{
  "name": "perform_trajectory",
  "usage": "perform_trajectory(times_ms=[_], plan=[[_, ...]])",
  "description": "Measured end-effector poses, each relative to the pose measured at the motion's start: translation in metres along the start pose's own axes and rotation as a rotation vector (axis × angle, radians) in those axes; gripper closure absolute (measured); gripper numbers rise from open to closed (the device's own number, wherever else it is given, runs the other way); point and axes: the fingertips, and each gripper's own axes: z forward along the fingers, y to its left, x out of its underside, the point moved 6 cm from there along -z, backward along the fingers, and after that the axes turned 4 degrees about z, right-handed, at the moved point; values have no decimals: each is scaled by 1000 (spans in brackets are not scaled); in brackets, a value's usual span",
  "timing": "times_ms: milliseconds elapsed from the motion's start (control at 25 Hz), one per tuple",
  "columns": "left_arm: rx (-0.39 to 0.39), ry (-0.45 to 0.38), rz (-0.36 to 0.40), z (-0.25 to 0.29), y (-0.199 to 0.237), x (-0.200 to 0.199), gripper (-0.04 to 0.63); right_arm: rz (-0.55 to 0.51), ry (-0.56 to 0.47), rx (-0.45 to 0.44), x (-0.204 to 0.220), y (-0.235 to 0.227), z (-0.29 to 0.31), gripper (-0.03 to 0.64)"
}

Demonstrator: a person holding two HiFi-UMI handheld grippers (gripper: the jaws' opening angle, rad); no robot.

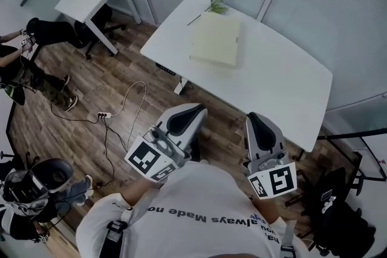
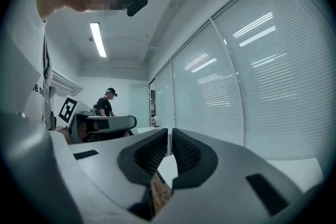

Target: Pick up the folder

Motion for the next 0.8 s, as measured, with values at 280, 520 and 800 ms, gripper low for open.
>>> perform_trajectory(times_ms=[280, 520, 800], plan=[[18, 6, -2, 34, 84, -17, 578, -4, -2, 9, -14, -17, 89, 586], [36, 10, 4, 60, 151, -28, 578, -10, -5, 15, -22, -29, 158, 586], [52, 13, -2, 74, 205, -35, 578, -16, -5, 35, -25, -33, 213, 586]])
